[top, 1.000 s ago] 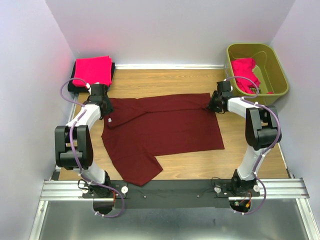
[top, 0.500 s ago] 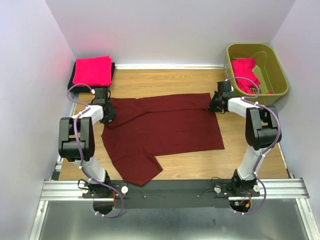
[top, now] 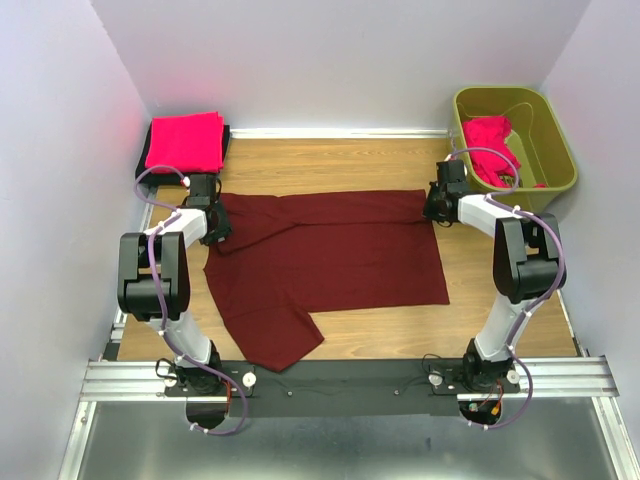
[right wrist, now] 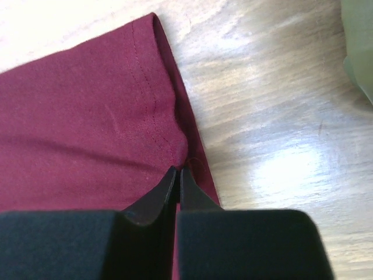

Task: Fold and stack the t-shirts
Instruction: Fold the tshirt

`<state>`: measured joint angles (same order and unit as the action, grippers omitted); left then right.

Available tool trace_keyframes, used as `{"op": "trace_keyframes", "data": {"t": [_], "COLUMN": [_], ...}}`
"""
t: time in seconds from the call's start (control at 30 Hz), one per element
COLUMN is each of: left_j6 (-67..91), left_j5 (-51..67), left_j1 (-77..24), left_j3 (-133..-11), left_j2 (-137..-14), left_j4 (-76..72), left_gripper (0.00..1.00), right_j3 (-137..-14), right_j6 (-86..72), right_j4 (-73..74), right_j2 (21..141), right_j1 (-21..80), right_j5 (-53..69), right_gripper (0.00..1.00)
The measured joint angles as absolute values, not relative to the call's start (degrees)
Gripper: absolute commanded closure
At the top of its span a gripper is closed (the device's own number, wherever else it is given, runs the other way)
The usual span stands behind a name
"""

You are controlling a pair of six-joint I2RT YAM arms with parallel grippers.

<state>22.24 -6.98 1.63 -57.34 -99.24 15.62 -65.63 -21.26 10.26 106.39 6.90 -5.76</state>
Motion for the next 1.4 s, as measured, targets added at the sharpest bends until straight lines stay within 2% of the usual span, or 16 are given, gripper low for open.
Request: {"op": "trace_keyframes", "data": {"t": [0.1,0.23,0.33,0.67,0.83,0.93,1.03,1.13,1.4], "left_j6": [22.3,22.3,22.3,22.1,20.5,19.3,18.3,17.6,15.7], "left_j5": [-7.0,-7.0,-6.8,-6.9,-6.6,-5.7,-3.9,-1.8,1.4], "left_j1": [1.6,1.6,1.5,-1.8,-7.3,-9.6,-10.8,-11.0,-11.4], "left_j3": [-57.4,-57.4,-57.4,-57.4,-58.8,-62.0,-65.2,-68.4,-76.7], "left_j2": [-99.2,-98.9,-98.0,-87.4,-89.5,-93.4,-97.2,-100.7,-109.1], "left_j4": [15.7,16.1,18.3,21.2,21.6,21.5,21.0,20.6,20.0], "left_gripper": [0.45,0.41,0.36,0.28,0.12,0.11,0.1,0.11,0.12], "right_j3": [-65.6,-65.4,-65.3,-66.7,-67.2,-67.1,-65.9,-64.0,-59.0], "right_j6": [-20.6,-20.1,-19.7,-18.2,-16.9,-16.4,-16.1,-16.3,-16.4], "right_j4": [11.1,13.5,16.3,19.5,19.5,19.6,19.6,19.7,19.9], "right_j2": [106.4,105.8,104.1,99.2,98.7,98.5,97.2,94.7,89.4], "right_j1": [6.9,6.9,6.8,9.7,16.2,19.7,21.8,22.6,23.3], "right_j5": [-5.8,-6.4,-7.4,-1.5,3.0,5.8,8.0,10.0,11.0], "right_gripper": [0.84,0.73,0.61,0.42,0.32,0.26,0.11,0.08,0.08]}}
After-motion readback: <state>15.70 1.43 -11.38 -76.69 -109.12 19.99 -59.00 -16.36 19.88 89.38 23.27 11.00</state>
